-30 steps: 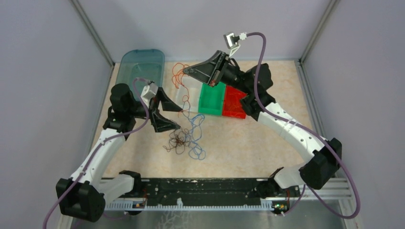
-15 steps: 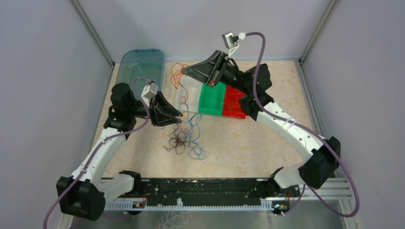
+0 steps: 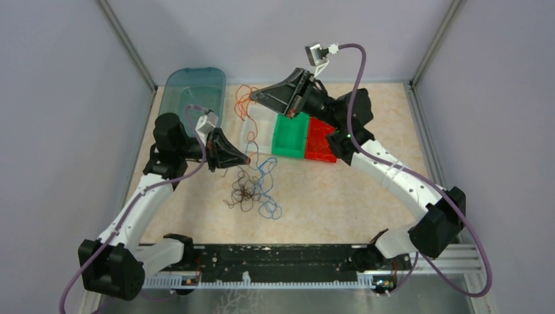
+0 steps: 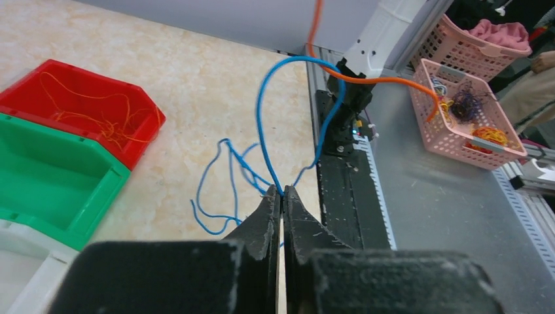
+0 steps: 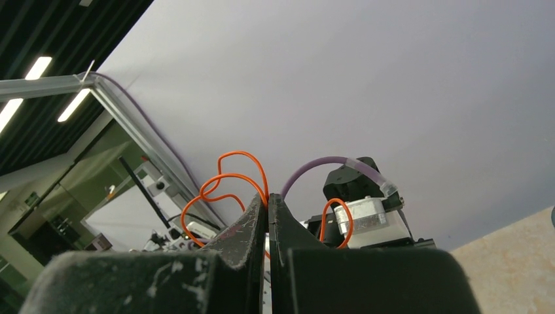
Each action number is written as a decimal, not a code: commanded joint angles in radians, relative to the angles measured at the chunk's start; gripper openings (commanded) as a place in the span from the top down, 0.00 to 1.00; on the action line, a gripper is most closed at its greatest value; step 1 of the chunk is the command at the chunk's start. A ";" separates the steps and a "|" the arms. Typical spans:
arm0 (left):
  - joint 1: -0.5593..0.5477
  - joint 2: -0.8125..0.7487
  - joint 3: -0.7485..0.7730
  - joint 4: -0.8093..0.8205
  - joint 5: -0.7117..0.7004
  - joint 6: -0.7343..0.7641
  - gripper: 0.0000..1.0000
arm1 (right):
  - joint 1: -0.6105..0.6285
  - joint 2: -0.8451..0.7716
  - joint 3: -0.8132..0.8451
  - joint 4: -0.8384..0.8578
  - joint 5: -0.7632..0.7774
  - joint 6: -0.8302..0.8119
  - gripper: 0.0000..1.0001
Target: Untangle the cables
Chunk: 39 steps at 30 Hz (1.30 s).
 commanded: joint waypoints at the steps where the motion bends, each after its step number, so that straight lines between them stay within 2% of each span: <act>1: -0.002 -0.005 0.058 -0.139 -0.088 0.129 1.00 | 0.008 -0.016 0.021 0.001 0.010 -0.049 1.00; 3: -0.003 -0.005 0.091 -0.277 -0.155 0.286 1.00 | 0.000 -0.034 0.035 -0.064 0.015 -0.099 1.00; 9: -0.003 -0.005 0.104 -0.564 -0.381 0.593 1.00 | -0.095 -0.092 0.077 -0.167 0.024 -0.157 1.00; 12: -0.003 -0.009 0.073 -0.641 -0.481 0.711 1.00 | -0.134 -0.134 0.105 -0.270 0.037 -0.241 1.00; 15: -0.004 -0.008 0.039 -0.689 -0.591 0.799 1.00 | -0.148 -0.175 0.146 -0.435 0.093 -0.415 1.00; 17: -0.003 -0.009 0.013 -0.698 -0.646 0.841 1.00 | -0.168 -0.196 0.161 -0.499 0.122 -0.469 1.00; 21: -0.003 -0.004 -0.029 -0.702 -0.714 0.896 1.00 | -0.234 -0.225 0.161 -0.530 0.138 -0.486 1.00; 24: -0.003 -0.004 -0.025 -0.710 -0.706 0.891 1.00 | -0.252 -0.230 0.173 -0.602 0.182 -0.551 1.00; 30: -0.003 -0.044 0.048 -0.723 -0.564 0.819 1.00 | -0.257 -0.222 0.113 -0.771 0.421 -0.743 1.00; 33: -0.003 -0.065 0.084 -0.723 -0.488 0.776 1.00 | -0.258 -0.206 0.052 -0.788 0.525 -0.816 1.00; 39: -0.003 -0.069 0.148 -0.743 -0.471 0.719 1.00 | -0.265 -0.148 -0.053 -0.774 0.742 -0.956 1.00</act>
